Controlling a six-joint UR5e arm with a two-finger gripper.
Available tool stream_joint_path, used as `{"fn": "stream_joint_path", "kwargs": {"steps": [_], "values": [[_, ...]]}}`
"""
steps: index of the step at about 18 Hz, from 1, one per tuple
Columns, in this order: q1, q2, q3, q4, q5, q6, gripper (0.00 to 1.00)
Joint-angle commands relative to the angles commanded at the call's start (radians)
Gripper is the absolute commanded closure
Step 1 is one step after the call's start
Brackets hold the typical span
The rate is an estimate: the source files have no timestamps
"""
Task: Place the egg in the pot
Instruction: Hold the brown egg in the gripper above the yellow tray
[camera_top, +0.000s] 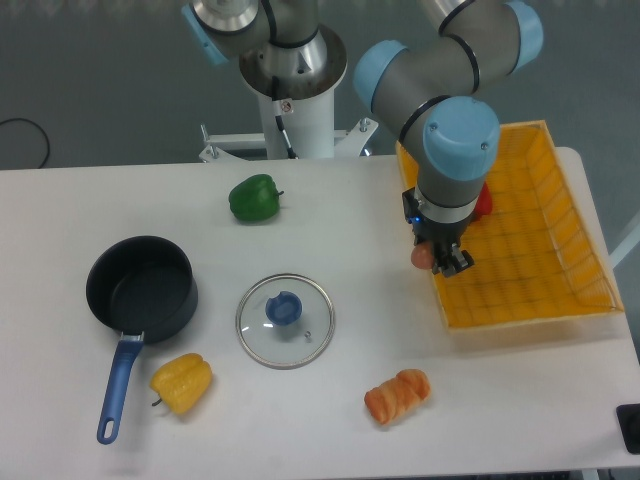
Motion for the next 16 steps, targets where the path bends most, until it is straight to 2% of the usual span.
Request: {"fn": "stream_joint_path", "kwargs": {"steps": [9, 16], "values": [[0.002, 0.002, 0.000, -0.002, 0.000, -0.002, 0.59], [-0.028, 0.009, -0.002, -0.003, -0.009, -0.026, 0.59]]}}
